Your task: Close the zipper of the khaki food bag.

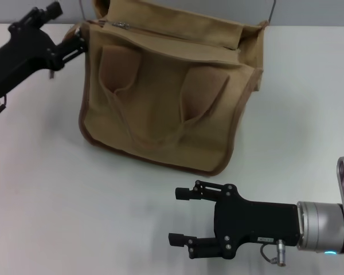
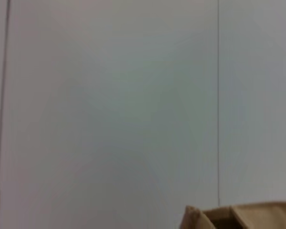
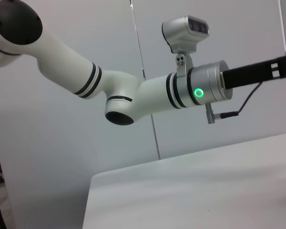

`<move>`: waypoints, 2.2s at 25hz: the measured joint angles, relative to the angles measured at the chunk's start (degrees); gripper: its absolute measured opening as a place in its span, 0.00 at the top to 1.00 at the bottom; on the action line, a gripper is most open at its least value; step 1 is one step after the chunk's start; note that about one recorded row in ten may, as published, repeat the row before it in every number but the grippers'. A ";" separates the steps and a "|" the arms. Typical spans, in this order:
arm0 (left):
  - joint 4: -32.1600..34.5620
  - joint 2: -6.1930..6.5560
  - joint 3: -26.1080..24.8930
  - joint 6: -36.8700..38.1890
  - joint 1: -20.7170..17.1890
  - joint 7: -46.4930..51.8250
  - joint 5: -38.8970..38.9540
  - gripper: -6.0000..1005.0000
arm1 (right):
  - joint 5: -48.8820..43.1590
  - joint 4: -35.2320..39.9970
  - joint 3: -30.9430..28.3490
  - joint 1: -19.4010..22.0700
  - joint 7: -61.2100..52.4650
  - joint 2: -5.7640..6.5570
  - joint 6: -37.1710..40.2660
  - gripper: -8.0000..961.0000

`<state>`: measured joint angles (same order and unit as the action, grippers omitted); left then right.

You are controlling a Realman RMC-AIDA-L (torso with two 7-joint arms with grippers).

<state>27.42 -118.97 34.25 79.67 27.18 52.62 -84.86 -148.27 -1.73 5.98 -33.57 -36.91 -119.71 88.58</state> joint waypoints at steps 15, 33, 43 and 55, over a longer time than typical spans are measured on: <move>0.08 -0.16 3.57 -2.40 -0.10 -1.80 0.20 0.26 | 0.00 -0.11 -0.28 -0.27 0.00 -0.09 0.00 0.17; -2.84 -0.21 4.68 0.68 1.14 -1.35 3.31 0.89 | 0.00 -1.15 -3.35 0.73 2.63 -0.09 0.55 0.17; -2.82 -0.21 4.78 10.24 0.22 2.94 3.56 0.97 | 0.00 -1.65 -14.51 4.19 10.92 0.12 10.56 0.17; -3.94 -0.21 5.32 15.63 0.78 5.92 3.66 0.97 | 0.01 -12.07 -37.24 2.64 30.73 0.00 5.46 0.17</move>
<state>23.48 -119.18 39.57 95.30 27.96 58.55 -81.20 -148.26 -13.81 -31.26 -30.93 -6.18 -119.71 94.04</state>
